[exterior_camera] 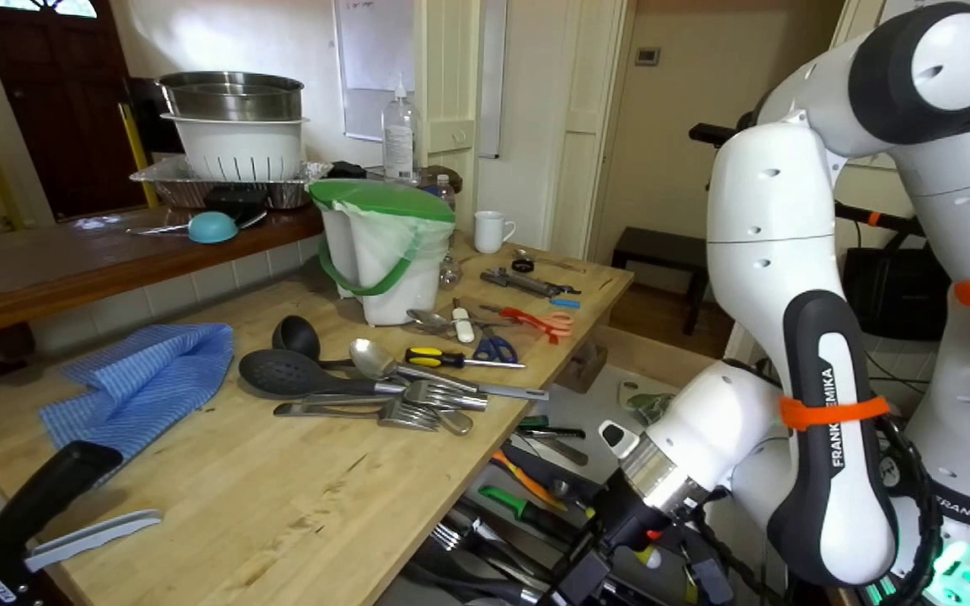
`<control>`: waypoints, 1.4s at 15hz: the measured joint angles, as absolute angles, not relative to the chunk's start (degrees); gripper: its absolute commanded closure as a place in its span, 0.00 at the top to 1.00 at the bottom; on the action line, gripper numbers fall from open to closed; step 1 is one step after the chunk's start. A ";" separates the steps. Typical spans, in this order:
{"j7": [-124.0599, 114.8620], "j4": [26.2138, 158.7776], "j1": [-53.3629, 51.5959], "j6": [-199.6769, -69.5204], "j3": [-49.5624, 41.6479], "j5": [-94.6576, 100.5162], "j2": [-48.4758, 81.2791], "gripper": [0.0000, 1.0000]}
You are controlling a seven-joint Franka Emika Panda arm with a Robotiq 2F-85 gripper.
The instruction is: Move the tool with a black handle on the far right of the table to the left panel of the cutlery rack in the drawer
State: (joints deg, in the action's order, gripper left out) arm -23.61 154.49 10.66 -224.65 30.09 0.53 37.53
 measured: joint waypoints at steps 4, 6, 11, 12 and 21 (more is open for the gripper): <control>-24.81 158.01 8.11 -209.82 28.20 -3.61 28.17 1.00; -23.68 156.98 2.41 -201.04 24.70 -7.74 23.13 1.00; -20.84 157.23 -6.09 -178.20 18.81 -10.40 11.12 1.00; -20.54 156.93 -6.92 -173.64 17.85 -10.16 9.67 1.00; -12.36 154.46 -9.36 -144.76 9.15 2.49 -16.94 1.00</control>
State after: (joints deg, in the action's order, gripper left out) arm -12.36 154.46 -9.36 -144.76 9.15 2.49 -16.94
